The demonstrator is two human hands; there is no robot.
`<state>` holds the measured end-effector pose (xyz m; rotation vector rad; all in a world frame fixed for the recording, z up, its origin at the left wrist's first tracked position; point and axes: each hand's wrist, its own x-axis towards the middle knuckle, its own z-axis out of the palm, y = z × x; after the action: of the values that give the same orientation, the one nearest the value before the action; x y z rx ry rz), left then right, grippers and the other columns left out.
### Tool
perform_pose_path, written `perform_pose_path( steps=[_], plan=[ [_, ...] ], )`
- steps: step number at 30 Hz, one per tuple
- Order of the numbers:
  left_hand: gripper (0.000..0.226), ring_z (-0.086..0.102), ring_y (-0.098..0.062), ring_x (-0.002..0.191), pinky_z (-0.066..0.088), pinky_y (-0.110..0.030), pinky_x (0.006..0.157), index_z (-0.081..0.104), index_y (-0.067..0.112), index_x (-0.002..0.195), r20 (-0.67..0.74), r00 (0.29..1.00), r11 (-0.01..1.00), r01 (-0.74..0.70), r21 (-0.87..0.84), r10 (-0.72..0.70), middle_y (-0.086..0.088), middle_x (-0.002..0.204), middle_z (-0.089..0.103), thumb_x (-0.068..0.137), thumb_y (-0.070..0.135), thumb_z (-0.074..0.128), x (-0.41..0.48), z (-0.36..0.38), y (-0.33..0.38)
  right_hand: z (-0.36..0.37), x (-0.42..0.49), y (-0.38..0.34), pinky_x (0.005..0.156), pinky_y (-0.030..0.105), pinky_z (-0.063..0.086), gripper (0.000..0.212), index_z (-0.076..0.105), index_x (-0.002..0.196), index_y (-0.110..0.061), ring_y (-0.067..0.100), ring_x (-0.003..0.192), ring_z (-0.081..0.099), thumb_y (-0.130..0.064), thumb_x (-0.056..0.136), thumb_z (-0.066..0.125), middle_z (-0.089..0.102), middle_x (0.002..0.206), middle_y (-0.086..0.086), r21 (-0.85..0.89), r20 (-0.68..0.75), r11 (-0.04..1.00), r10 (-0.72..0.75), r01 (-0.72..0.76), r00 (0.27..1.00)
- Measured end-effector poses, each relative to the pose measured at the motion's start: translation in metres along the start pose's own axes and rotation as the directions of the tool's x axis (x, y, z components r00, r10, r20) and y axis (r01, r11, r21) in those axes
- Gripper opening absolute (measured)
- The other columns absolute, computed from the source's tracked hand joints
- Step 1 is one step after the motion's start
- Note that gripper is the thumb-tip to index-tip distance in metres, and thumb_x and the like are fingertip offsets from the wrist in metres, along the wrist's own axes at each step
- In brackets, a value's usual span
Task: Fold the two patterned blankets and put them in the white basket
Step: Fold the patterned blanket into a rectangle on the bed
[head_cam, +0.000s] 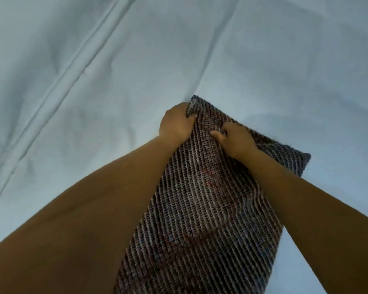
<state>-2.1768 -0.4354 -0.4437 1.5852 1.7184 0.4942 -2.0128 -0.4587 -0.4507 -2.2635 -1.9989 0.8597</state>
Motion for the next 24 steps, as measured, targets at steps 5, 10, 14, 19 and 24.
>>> perform_pose_path(
  steps=[5, 10, 14, 19, 24],
  plan=[
    [0.025, 0.049, -0.017, 0.079, 0.037, -0.028, 0.068, 0.054, 0.008, 0.094, -0.03, 0.999, 0.999, -0.037, 0.03, 0.038, -0.003, 0.086, 0.055, 0.095, 0.032, 0.048, 0.037, 0.017, 0.003, -0.016, 0.032, 0.01, 0.06, 0.031, 0.028, 0.037, 0.05, 0.083, -0.01, 0.022, 0.069, 0.045, -0.045, 0.093, 0.046, 0.051, 0.074, 0.003, 0.139, -0.272, 0.99, 0.05, -0.012, 0.961],
    [0.024, 0.047, -0.017, 0.075, 0.031, -0.027, 0.063, 0.044, 0.014, 0.086, 0.007, 0.999, 0.992, 0.033, 0.121, -0.034, 0.006, 0.073, 0.045, 0.093, 0.037, 0.051, 0.043, 0.029, -0.02, -0.004, 0.031, 0.026, 0.054, 0.031, 0.029, 0.049, 0.046, 0.07, -0.016, 0.018, 0.065, 0.046, -0.063, 0.083, 0.048, 0.047, 0.067, -0.002, 0.16, -0.052, 0.987, 0.037, -0.029, 0.998],
    [0.032, 0.054, -0.025, 0.095, 0.038, -0.03, 0.071, 0.043, 0.013, 0.113, -0.063, 0.994, 0.994, 0.093, 0.061, -0.09, 0.0, 0.099, 0.052, 0.092, 0.035, 0.05, 0.029, 0.032, -0.012, -0.028, 0.018, 0.052, 0.05, 0.028, 0.029, 0.066, 0.045, 0.061, -0.019, 0.014, 0.06, 0.049, -0.085, 0.062, 0.047, 0.05, 0.064, -0.001, 0.082, 0.131, 0.99, 0.107, -0.119, 0.986],
    [0.069, 0.011, -0.032, 0.142, 0.01, -0.05, 0.114, 0.014, 0.014, 0.148, -0.003, 0.97, 0.869, -0.217, 0.445, 0.243, -0.015, 0.156, 0.011, 0.092, 0.039, 0.045, -0.02, 0.051, 0.011, -0.047, -0.01, 0.082, 0.053, 0.027, 0.035, 0.089, 0.046, 0.071, -0.017, 0.014, 0.064, 0.05, -0.097, 0.033, 0.034, 0.049, 0.07, -0.002, -0.131, 0.27, 0.971, 0.228, -0.199, 0.935],
    [0.065, -0.015, -0.024, 0.143, -0.017, -0.044, 0.107, 0.002, 0.025, 0.149, 0.365, 0.876, 0.675, -0.477, 0.563, 0.315, -0.003, 0.158, -0.007, 0.094, 0.057, 0.016, -0.052, 0.089, 0.018, -0.06, -0.024, 0.112, 0.072, 0.035, 0.047, 0.106, 0.05, 0.08, -0.016, 0.023, 0.075, 0.053, -0.103, 0.026, 0.024, 0.05, 0.075, 0.001, -0.231, 0.182, 0.944, 0.279, -0.235, 0.943]
  ],
)
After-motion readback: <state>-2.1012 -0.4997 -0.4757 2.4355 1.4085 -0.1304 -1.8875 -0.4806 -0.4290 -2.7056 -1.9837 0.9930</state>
